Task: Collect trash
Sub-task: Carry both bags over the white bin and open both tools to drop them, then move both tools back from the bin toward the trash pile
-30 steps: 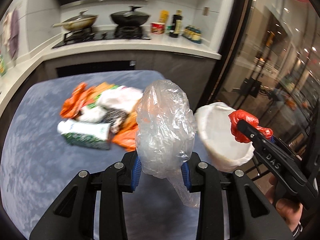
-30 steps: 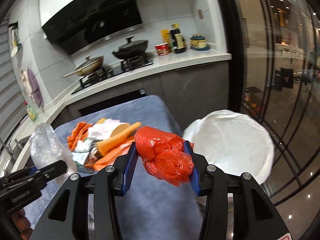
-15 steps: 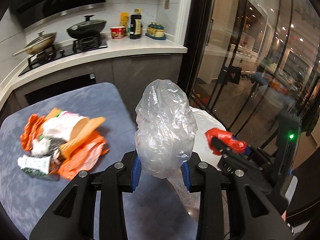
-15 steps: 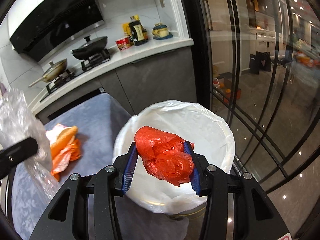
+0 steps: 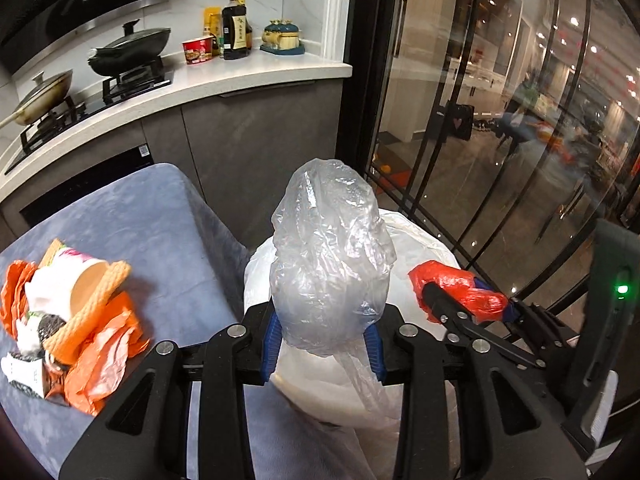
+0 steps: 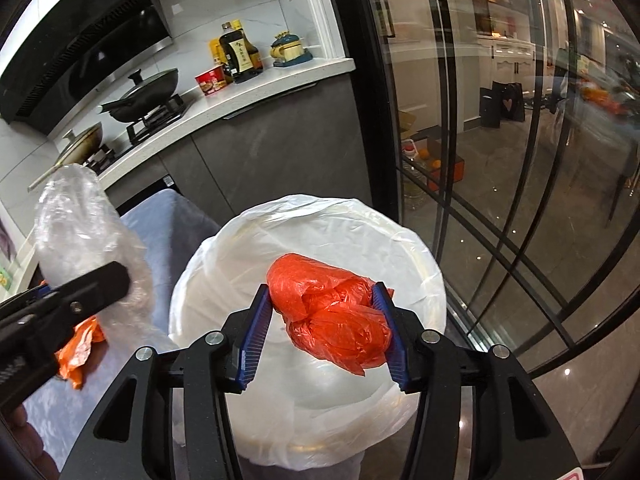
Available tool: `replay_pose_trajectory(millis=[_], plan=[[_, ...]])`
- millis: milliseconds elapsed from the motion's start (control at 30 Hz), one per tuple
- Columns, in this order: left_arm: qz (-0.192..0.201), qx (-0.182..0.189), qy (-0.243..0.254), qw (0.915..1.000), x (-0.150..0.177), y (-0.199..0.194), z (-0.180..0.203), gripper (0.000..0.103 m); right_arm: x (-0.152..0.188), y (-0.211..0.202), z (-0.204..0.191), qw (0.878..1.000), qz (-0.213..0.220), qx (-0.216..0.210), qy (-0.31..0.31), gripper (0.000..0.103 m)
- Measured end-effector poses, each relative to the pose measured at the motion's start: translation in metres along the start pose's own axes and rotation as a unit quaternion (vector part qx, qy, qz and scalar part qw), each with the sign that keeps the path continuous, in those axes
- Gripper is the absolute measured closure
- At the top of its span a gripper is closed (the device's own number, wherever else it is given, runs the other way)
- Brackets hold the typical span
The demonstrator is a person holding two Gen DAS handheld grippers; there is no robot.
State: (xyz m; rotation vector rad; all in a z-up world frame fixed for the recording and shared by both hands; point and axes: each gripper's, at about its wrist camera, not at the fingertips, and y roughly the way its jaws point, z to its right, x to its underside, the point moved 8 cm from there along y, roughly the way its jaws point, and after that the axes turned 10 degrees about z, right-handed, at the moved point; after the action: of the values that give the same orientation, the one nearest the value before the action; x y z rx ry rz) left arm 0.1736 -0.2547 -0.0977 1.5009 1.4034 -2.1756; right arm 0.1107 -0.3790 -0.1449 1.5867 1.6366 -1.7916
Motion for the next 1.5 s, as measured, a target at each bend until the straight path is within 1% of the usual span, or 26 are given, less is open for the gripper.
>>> replay_pose_trajectory(millis=[167, 200, 233, 300, 367, 433, 533, 633, 767, 1067, 1200, 1333, 1500], plan=[[-0.004, 0.002, 0.006, 1.0000, -0.002, 0.010, 0.007, 0.066, -0.006, 0.002, 0.003, 1.000, 0.007, 0.002, 0.008, 0.037], [-0.003, 0.000, 0.004, 1.0000, -0.003, 0.011, 0.007, 0.065, -0.007, 0.002, 0.003, 1.000, 0.007, 0.007, 0.006, 0.037], [-0.003, 0.000, 0.002, 1.0000, -0.004, 0.013, 0.006, 0.061, -0.008, 0.003, 0.003, 1.000, 0.008, 0.007, 0.005, 0.037], [-0.003, -0.002, -0.001, 1.0000, -0.006, 0.015, 0.005, 0.058, -0.009, 0.001, 0.004, 1.000, 0.011, 0.009, 0.007, 0.035], [-0.001, -0.004, -0.004, 1.0000, -0.007, 0.015, 0.003, 0.051, -0.011, -0.001, 0.005, 1.000, 0.015, 0.010, 0.009, 0.032], [0.001, -0.005, -0.006, 1.0000, -0.008, 0.014, 0.000, 0.048, -0.012, -0.004, 0.005, 1.000, 0.016, 0.011, 0.011, 0.032], [0.005, -0.005, -0.009, 0.9999, -0.010, 0.009, -0.003, 0.046, -0.013, -0.008, 0.005, 1.000, 0.018, 0.010, 0.014, 0.032], [0.010, -0.008, -0.017, 0.9998, -0.013, 0.002, -0.008, 0.039, -0.016, -0.016, 0.001, 1.000, 0.023, 0.005, 0.016, 0.032], [0.022, -0.014, -0.029, 0.9993, -0.018, -0.011, -0.018, 0.033, -0.021, -0.029, -0.011, 0.999, 0.037, -0.002, 0.007, 0.030], [0.049, -0.044, -0.055, 0.9963, -0.020, -0.053, -0.058, 0.028, -0.025, -0.059, -0.046, 0.998, 0.054, -0.028, -0.007, 0.028], [0.057, -0.065, -0.068, 0.9940, -0.016, -0.072, -0.080, 0.028, -0.024, -0.071, -0.071, 0.997, 0.062, -0.040, -0.028, 0.027], [0.058, -0.089, -0.087, 0.9905, -0.005, -0.092, -0.107, 0.028, -0.016, -0.079, -0.098, 0.996, 0.060, -0.059, -0.041, 0.027], [0.048, -0.128, -0.119, 0.9834, 0.017, -0.113, -0.150, 0.027, -0.004, -0.084, -0.131, 0.993, 0.052, -0.083, -0.059, 0.027]])
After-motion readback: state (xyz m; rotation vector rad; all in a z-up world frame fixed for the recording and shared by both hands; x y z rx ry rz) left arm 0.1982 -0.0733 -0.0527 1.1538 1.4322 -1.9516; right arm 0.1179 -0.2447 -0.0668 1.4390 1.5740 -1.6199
